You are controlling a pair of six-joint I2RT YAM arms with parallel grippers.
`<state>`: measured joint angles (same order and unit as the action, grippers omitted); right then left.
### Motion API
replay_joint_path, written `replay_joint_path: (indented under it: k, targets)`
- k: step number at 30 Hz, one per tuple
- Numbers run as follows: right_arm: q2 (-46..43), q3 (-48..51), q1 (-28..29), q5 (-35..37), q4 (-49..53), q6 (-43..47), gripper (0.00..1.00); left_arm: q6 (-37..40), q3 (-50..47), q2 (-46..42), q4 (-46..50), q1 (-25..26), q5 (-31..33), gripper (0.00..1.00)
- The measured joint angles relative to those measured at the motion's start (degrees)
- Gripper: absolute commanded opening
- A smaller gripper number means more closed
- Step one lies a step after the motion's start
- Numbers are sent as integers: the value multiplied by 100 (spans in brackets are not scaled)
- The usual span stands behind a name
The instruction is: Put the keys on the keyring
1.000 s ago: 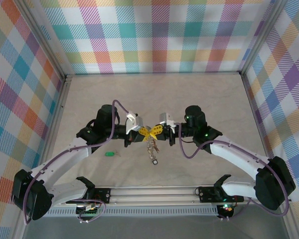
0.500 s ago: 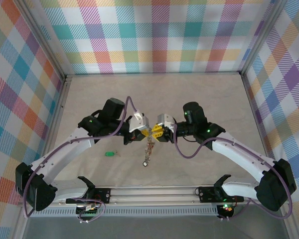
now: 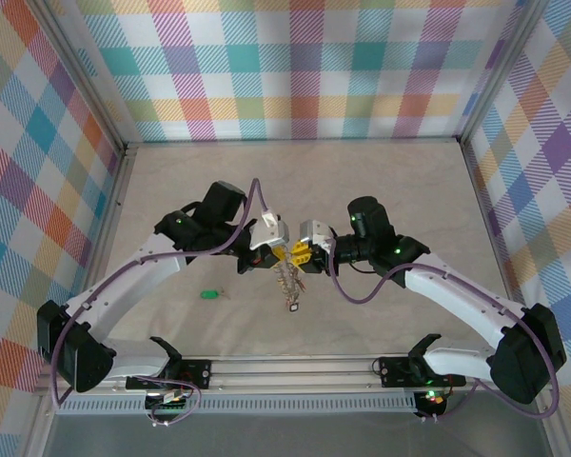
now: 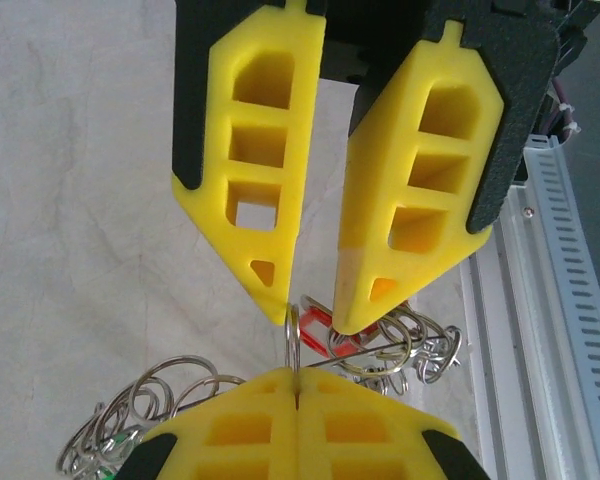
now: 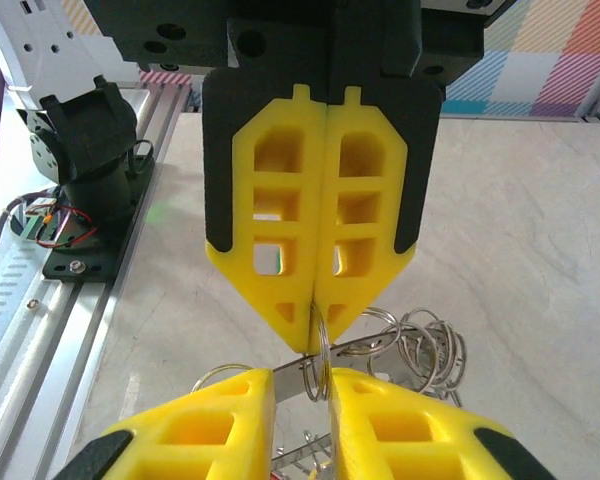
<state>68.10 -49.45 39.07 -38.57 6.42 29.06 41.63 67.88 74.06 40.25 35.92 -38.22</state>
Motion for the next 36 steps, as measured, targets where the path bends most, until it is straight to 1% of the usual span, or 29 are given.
replay_joint_path:
  k: [12,14,16,17,20,21,24,25,26,28,31,36]
  targets:
    - [90,37,39,0,-122,-164,14,203,192,177,291,0,-177,0]
    - [129,37,39,-2,-127,-195,11,247,240,208,321,2,-179,0]
    - [142,37,39,-7,-140,-273,2,308,247,219,334,0,-170,0]
    - [146,39,39,-7,-140,-315,0,328,247,221,341,0,-166,0]
    - [146,83,39,-46,-221,-385,0,376,247,221,343,-2,-162,0]
    - [146,116,39,-72,-289,-424,0,389,247,221,354,-2,-157,4]
    - [105,254,39,-111,-553,-595,0,306,245,216,330,-7,-192,22]
    - [81,315,39,-109,-671,-664,0,240,229,192,267,-11,-256,25]
    - [57,393,33,-109,-815,-767,0,173,181,131,146,-11,-326,26]
    - [9,599,28,-111,-1189,-999,0,2,-35,-133,-216,-11,-424,27]
    - [-44,898,28,-114,-1764,-1368,0,-136,-203,-448,-466,-13,-439,26]
    - [-81,1137,-24,-114,-2437,-1781,0,-289,-227,-525,-713,-44,-437,27]
